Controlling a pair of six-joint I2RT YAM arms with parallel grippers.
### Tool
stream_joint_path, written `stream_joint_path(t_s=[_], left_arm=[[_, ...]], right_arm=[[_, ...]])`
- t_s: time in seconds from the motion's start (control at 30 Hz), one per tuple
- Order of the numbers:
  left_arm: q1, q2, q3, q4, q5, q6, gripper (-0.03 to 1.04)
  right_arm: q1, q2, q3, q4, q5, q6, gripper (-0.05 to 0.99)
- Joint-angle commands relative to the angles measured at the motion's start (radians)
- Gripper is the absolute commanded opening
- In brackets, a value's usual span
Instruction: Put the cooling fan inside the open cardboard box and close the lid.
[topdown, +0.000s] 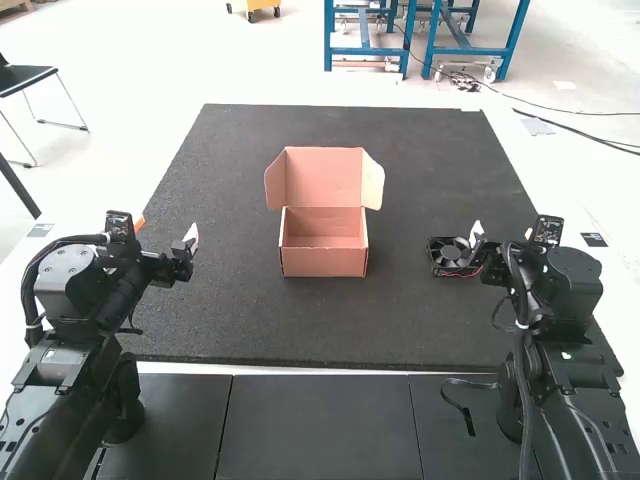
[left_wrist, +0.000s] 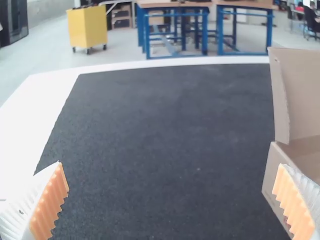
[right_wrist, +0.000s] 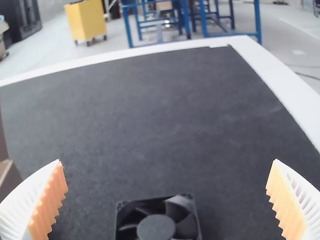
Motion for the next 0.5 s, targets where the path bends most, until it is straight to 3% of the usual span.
stream_joint_path(t_s=[0.0, 0.17, 0.3, 0.47], left_arm=[[0.008, -0.014, -0.007, 0.005, -0.009, 0.0, 0.97], [0.008, -0.014, -0.007, 0.014, -0.009, -0.008, 0.97], [0.009, -0.014, -0.006, 0.074, -0.02, -0.037, 0.97], [0.025, -0.012, -0.007, 0.14, -0.056, -0.04, 0.97]], right_arm=[[0.003, -0.01, -0.004, -0.001, 0.019, -0.005, 0.91], [0.001, -0.01, -0.006, 0.007, 0.022, 0.013, 0.91], [-0.015, -0.01, -0.006, 0.072, 0.062, 0.033, 0.91], [-0.035, -0.01, -0.007, 0.137, 0.042, 0.032, 0.91]])
